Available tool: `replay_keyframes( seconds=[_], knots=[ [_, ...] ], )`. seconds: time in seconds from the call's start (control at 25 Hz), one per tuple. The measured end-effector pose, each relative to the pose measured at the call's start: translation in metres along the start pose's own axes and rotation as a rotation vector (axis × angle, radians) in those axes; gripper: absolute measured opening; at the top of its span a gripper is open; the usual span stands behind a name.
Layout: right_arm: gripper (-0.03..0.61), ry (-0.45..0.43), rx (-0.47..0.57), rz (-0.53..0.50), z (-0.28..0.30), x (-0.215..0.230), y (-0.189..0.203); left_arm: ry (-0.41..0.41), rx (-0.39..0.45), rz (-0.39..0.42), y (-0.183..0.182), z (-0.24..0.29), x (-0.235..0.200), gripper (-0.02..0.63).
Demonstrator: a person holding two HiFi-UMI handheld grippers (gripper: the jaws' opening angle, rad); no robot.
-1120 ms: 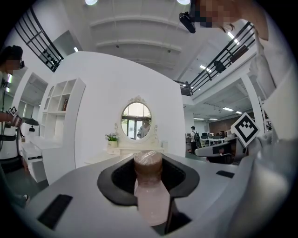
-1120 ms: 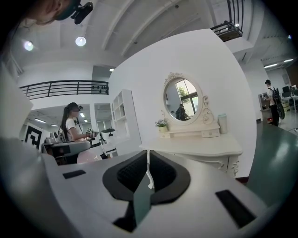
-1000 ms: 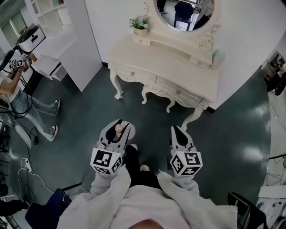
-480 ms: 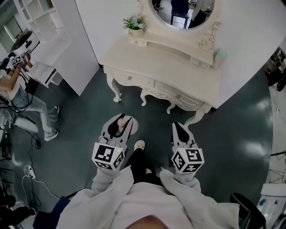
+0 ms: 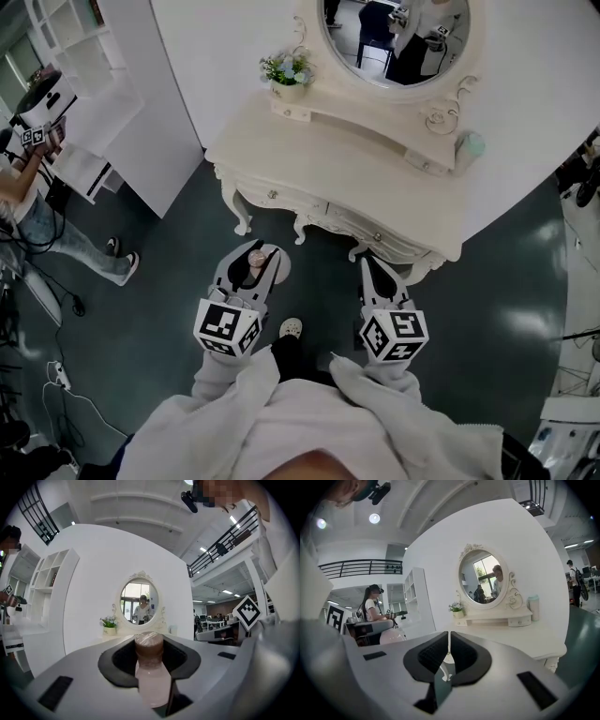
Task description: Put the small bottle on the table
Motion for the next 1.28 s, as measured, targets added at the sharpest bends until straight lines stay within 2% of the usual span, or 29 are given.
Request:
replay_keyframes(
  seconds=[0.28, 0.56, 0.76, 1.08, 1.28],
  knots=[
    [0.04, 0.02, -0.001, -0.004, 0.047, 0.008, -0.003, -0.011, 0.002, -0.017, 0.007, 0.037, -0.04, 0.135],
    [0.04, 0.065, 0.034, -0.011, 0.09, 0.02, -0.007, 0.02, 0.011, -0.012, 0.014, 0.074, -0.072, 0.135],
    [0.04, 0.09, 0.055, -0.008, 0.108, 0.02, -0.005, 0.059, -0.006, -0.015, 0.024, 0.088, -0.082, 0.135],
    [0.04, 0.128, 0.017, 0.013, 0.112, 0.034, 0.008, 0.059, -0.046, -0.031, 0.041, 0.09, -0.091, 0.135],
    [0.04, 0.11, 0.014, 0.027, 0.134, 0.04, 0.012, 0.051, -0.062, -0.031, 0.052, 0.103, -0.1, 0.135]
  ],
)
Point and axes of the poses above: the fingertips, and each gripper's own axes: z forward along the fingers, x to its right, y out of its underside, the point moved 1 cm from there along -z, backward along the fingers, and after that the axes turned 14 degrees about x, right-handed, at the moved point
